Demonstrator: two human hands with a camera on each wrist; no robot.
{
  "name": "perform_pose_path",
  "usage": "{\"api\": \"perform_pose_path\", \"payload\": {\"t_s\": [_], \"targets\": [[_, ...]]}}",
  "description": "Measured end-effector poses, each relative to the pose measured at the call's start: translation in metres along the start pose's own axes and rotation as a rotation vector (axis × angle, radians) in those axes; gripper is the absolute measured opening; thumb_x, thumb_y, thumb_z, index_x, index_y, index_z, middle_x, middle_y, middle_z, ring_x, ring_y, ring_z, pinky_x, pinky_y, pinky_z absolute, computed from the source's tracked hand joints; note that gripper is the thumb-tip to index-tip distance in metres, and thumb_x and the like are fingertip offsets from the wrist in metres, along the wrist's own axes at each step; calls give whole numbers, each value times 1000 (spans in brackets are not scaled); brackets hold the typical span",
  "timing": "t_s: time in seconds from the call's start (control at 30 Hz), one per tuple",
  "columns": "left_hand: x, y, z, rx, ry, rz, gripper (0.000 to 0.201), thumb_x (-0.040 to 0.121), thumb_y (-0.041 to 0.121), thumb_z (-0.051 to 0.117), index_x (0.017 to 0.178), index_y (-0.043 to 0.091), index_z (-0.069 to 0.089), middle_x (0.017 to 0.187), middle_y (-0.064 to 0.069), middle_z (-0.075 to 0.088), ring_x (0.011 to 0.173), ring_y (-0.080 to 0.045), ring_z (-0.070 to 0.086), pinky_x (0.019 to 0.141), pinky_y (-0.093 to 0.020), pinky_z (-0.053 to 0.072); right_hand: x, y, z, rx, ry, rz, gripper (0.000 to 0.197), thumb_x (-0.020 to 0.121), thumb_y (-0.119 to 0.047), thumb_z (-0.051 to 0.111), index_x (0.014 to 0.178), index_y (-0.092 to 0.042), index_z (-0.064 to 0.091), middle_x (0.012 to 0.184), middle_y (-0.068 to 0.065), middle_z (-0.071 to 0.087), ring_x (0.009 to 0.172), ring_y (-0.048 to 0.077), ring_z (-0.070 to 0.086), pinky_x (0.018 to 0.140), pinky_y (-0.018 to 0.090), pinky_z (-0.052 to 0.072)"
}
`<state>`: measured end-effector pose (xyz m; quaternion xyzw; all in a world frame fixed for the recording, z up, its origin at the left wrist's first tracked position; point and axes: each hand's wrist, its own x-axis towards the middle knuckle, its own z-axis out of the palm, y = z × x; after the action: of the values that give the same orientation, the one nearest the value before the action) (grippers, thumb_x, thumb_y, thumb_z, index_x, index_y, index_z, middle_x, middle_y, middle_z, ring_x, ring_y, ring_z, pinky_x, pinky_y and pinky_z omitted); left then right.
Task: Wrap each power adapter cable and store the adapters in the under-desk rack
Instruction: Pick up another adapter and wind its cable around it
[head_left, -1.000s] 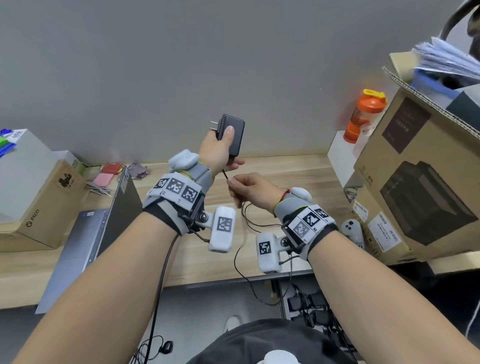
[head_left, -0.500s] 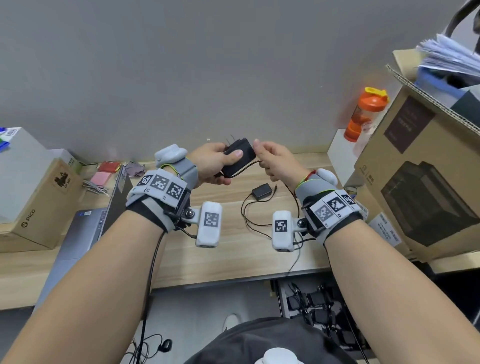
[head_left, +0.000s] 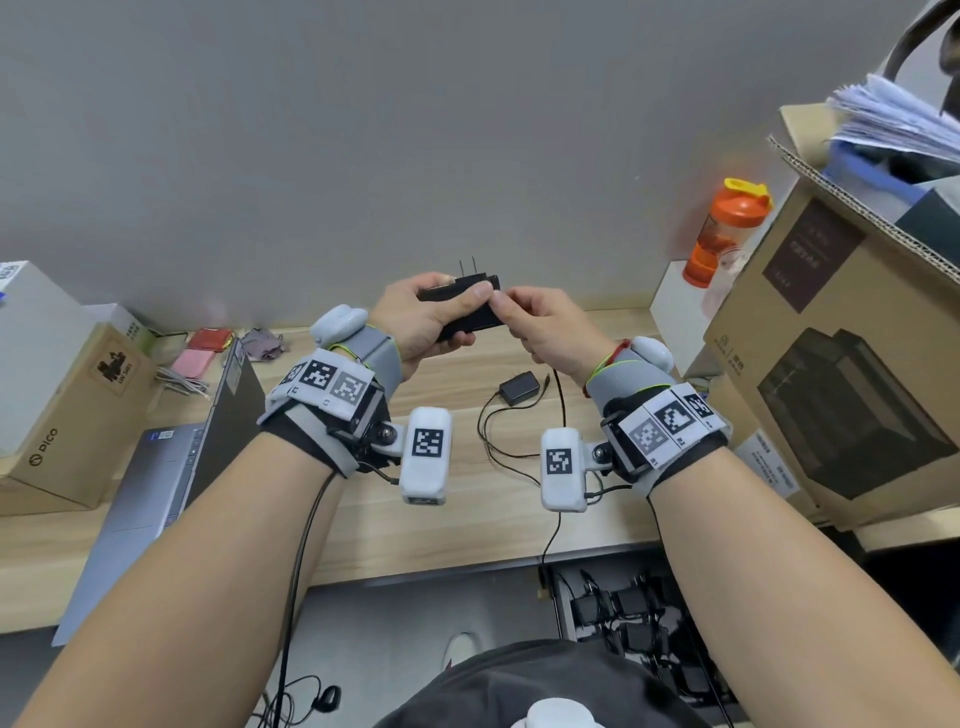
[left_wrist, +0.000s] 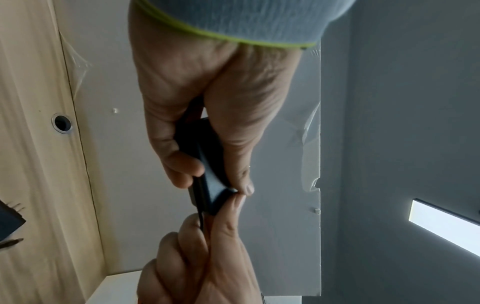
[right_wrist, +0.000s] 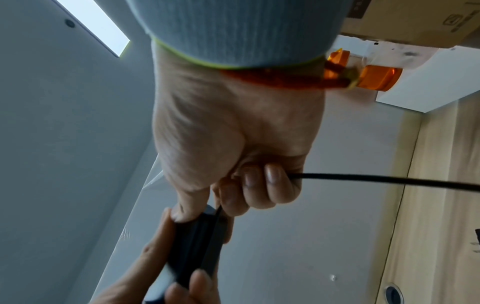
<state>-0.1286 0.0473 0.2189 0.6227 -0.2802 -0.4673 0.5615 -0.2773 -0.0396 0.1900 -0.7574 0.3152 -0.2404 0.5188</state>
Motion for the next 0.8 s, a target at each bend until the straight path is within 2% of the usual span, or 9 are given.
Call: {"api": "perform_pose_path", "payload": {"t_s": [0.07, 0.1, 0.17, 0.23, 0.3, 0.4, 0.57, 0.67, 0.8], "targets": [[0, 1, -2, 16, 25, 7, 32, 77, 25, 83, 95, 10, 61, 89, -14, 66, 65, -28, 59, 49, -18, 50, -2, 1, -3, -44, -24, 15, 21, 100, -31, 54, 92, -17, 67, 49, -20, 46, 44, -2, 39, 47, 10, 31], [1, 2, -4, 31, 38, 12, 34, 75, 25, 84, 96, 9, 62, 89, -15, 67, 65, -28, 60, 49, -18, 50, -3, 2, -5, -57, -34, 21, 22, 97, -34, 58, 94, -17, 70, 54, -20, 50, 50, -3, 41, 54, 11, 34], [2, 4, -7, 82, 77, 30, 39, 71, 24, 87, 96, 7, 63, 89, -17, 68, 58, -26, 61, 47, -20, 50, -5, 4, -9, -106, -50, 22, 26, 91, -41, 65, 89, -17, 75, 63, -8, 51, 61, 9, 42, 61, 22, 33], [2, 5, -10, 159, 124, 49, 44, 68, 22, 89, 98, 4, 64, 89, -16, 69, 49, -22, 61, 44, -20, 49, -8, -2, -16, -128, -56, 22, 23, 88, -37, 71, 82, -15, 76, 60, -3, 43, 59, 13, 34, 55, 25, 27], [1, 5, -11, 238, 135, 61, 42, 67, 19, 90, 96, 3, 64, 87, -14, 67, 45, -19, 61, 43, -22, 50, -8, -11, -22, -116, -53, 14, 20, 85, -32, 75, 76, -14, 74, 59, -1, 45, 57, 12, 33, 53, 23, 26], [-4, 4, -9, 354, 99, 66, 34, 67, 15, 90, 84, 9, 62, 84, -10, 65, 49, -20, 61, 43, -26, 54, -5, -26, -25, -89, -8, -38, 20, 84, -27, 77, 68, -19, 68, 58, -2, 46, 53, 8, 35, 50, 18, 28], [-13, 5, -3, 439, -64, 46, 37, 68, 16, 88, 94, 3, 66, 76, -12, 66, 44, -18, 59, 43, -22, 49, 6, -38, -29, -85, 79, -114, 21, 84, -24, 76, 67, -22, 65, 63, 2, 46, 59, 10, 36, 55, 21, 31], [-19, 10, -1, 440, -126, 78, 30, 70, 15, 87, 88, 6, 64, 72, -12, 65, 44, -18, 59, 43, -21, 47, 10, -34, -27, -105, 88, -120, 20, 85, -26, 75, 69, -21, 65, 60, -2, 45, 55, 6, 35, 55, 20, 31], [-23, 16, 0, 417, -168, 117, 27, 72, 12, 85, 83, 9, 62, 67, -9, 65, 45, -18, 58, 43, -21, 46, 12, -28, -21, -108, 91, -129, 20, 90, -27, 70, 70, -22, 66, 66, 1, 55, 61, 7, 43, 59, 20, 36]]}}
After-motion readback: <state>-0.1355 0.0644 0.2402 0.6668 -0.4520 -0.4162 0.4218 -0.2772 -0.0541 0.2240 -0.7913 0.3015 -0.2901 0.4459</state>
